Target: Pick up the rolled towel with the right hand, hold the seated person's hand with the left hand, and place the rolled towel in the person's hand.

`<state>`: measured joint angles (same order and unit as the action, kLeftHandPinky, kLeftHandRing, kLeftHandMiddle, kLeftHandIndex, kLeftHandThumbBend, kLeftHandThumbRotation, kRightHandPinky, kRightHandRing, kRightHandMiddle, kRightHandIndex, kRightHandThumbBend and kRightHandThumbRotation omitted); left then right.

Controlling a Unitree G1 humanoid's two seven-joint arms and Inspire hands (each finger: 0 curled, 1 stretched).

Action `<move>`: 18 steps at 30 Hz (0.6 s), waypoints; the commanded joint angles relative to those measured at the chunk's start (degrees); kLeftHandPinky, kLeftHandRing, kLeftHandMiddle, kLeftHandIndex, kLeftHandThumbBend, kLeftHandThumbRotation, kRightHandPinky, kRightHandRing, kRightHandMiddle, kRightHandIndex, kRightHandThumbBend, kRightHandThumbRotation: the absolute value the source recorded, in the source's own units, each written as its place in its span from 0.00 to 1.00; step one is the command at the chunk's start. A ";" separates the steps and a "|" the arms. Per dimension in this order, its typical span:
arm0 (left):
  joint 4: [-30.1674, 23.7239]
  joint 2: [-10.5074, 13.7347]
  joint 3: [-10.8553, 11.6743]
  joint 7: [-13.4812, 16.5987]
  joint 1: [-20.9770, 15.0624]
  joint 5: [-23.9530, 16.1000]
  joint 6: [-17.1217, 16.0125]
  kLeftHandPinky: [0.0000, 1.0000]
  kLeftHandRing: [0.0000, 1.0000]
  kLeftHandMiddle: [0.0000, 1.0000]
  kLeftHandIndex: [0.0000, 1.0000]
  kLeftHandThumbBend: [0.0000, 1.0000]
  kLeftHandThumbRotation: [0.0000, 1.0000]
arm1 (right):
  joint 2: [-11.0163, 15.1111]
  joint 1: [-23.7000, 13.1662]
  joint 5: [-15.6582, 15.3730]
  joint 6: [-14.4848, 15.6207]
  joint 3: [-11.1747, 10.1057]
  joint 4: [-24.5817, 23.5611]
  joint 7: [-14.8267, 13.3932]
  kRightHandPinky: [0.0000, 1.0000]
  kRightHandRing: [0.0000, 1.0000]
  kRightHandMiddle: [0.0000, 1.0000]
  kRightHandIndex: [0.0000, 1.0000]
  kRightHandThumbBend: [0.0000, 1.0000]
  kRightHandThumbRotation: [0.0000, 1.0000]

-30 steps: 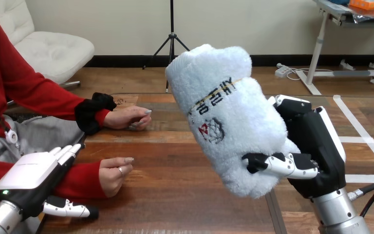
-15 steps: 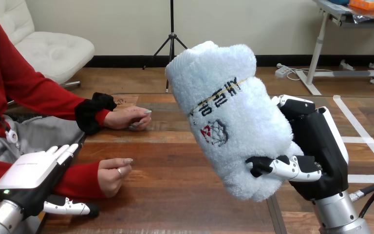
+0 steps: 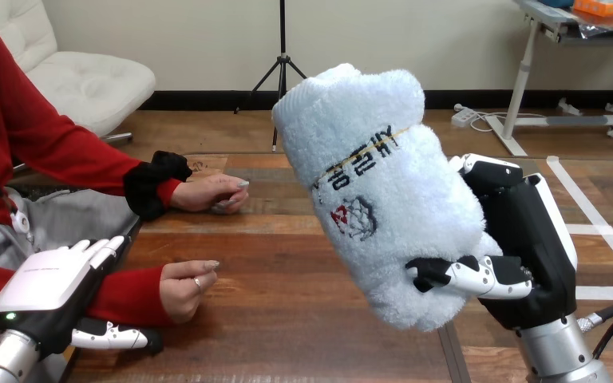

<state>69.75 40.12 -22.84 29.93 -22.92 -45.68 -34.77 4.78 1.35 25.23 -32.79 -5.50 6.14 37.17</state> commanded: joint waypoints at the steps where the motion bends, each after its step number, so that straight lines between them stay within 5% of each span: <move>1: 1.35 -0.83 -1.44 0.62 -3.20 -0.40 2.07 0.91 0.91 0.89 0.92 1.00 0.64 | -0.05 -1.45 2.01 0.22 -0.27 -4.29 -0.66 0.00 0.04 0.08 0.09 0.46 0.00; 18: 1.83 -1.01 -2.21 0.39 -3.77 0.46 2.20 0.68 0.71 0.75 0.79 1.00 0.47 | -0.29 -0.18 1.60 1.54 -0.02 -6.55 -2.37 0.00 0.04 0.08 0.09 0.48 0.00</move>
<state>70.02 39.35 -23.80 30.74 -24.81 -45.00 -33.97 4.73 2.64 25.61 -31.55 -5.45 3.13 35.64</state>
